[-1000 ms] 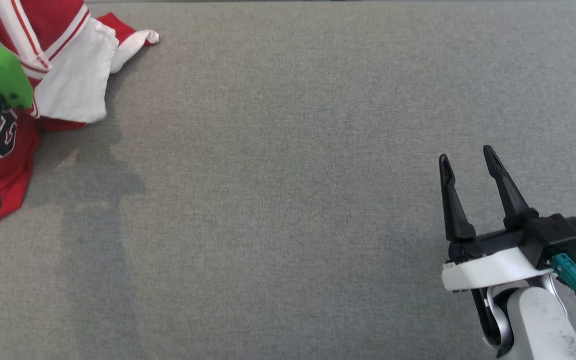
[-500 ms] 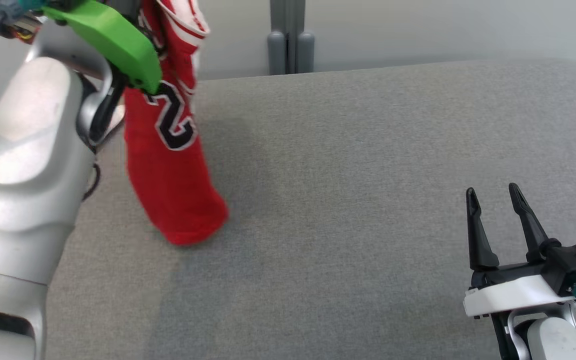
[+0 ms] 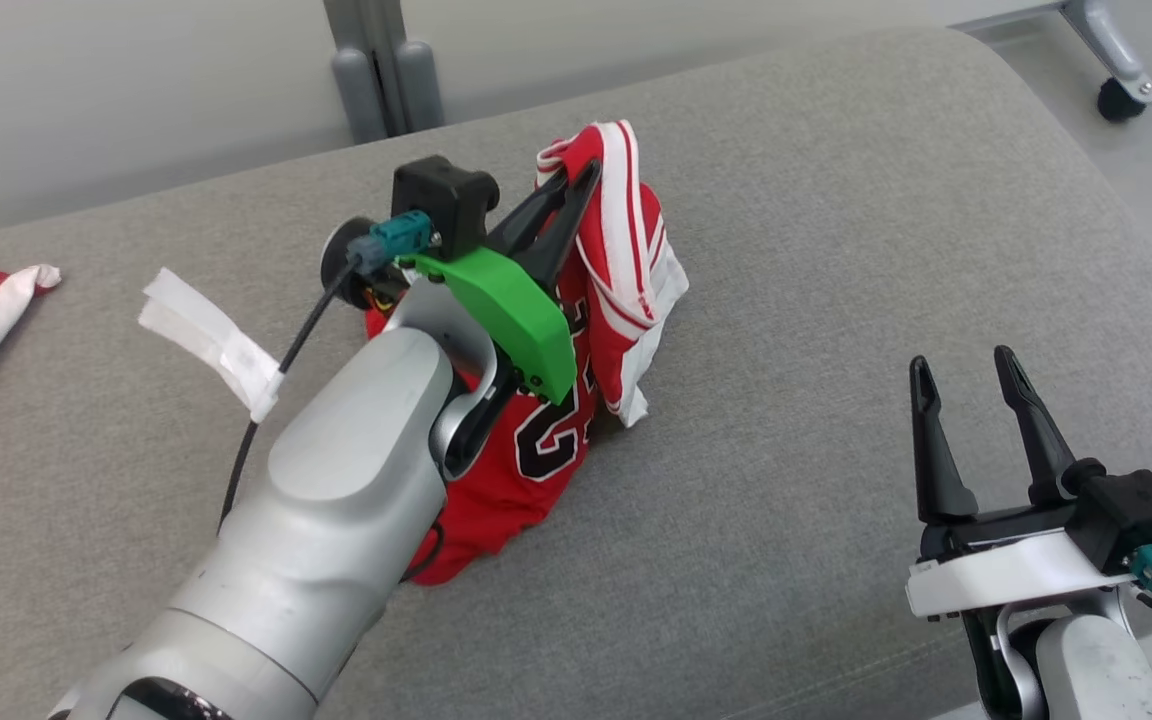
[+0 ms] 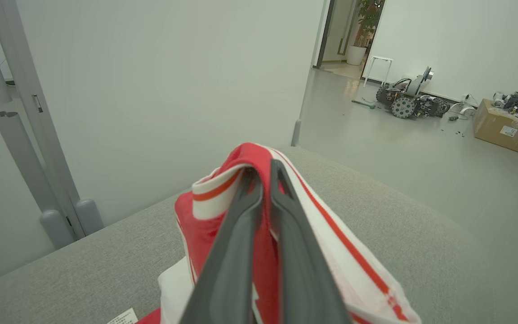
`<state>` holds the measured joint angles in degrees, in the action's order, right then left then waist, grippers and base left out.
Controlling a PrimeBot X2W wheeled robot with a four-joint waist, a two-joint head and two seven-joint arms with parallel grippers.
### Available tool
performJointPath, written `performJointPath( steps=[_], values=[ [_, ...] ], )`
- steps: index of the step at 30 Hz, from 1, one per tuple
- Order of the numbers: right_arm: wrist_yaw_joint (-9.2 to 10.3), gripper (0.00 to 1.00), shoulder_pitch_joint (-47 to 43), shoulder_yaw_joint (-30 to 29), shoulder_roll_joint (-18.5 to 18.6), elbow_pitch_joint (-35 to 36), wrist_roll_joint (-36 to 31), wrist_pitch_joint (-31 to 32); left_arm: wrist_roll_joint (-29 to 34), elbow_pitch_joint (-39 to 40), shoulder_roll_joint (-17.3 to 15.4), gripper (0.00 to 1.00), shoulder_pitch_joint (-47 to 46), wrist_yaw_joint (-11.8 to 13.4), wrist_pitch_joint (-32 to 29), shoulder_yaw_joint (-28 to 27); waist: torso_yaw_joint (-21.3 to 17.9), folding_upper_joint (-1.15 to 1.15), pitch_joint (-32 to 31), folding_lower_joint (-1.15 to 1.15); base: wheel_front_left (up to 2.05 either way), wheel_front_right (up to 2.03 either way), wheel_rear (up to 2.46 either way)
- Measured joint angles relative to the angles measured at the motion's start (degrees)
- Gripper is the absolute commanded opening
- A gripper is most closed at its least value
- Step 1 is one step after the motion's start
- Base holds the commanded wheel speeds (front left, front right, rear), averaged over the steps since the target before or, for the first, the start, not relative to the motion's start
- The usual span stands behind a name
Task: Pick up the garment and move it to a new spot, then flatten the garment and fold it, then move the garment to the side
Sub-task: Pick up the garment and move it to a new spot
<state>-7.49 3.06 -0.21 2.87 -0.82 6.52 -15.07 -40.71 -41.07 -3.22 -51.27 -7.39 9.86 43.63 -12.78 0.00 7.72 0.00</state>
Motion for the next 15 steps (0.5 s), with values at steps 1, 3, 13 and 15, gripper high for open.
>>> performJointPath(
  steps=[1, 3, 13, 15],
  values=[
    [0.0, 1.0, 0.2, 0.2, 0.0, 0.0, 0.2, 0.0, 0.0, -1.0, 0.2, 0.0, 0.4, 0.0, 0.5, 0.6, -0.6, 0.0, 0.5, 0.0, 0.0, 0.0, 0.0],
    [0.0, 1.0, 0.9, 0.4, 0.0, 0.0, 0.5, 0.0, -0.1, -3.3, 0.3, 0.0, 1.2, 0.2, 1.4, 2.3, -1.9, 0.0, 1.8, 0.0, 0.0, 0.0, 0.0],
    [0.0, 1.0, 1.8, 1.5, 0.0, -1.2, 1.3, 0.0, -7.0, 0.0, 0.5, 1.0, 5.0, 3.6, 3.3, 16.1, -4.8, 0.0, 6.8, 0.0, 0.0, 0.0, 0.0],
    [0.0, 1.0, 2.0, 1.4, 0.0, -1.2, 1.3, 0.0, -8.3, 0.8, 0.5, 1.0, 5.0, 4.4, 3.8, 17.4, -4.3, 0.0, 7.0, 0.0, 0.0, 0.0, 0.0]
  ],
)
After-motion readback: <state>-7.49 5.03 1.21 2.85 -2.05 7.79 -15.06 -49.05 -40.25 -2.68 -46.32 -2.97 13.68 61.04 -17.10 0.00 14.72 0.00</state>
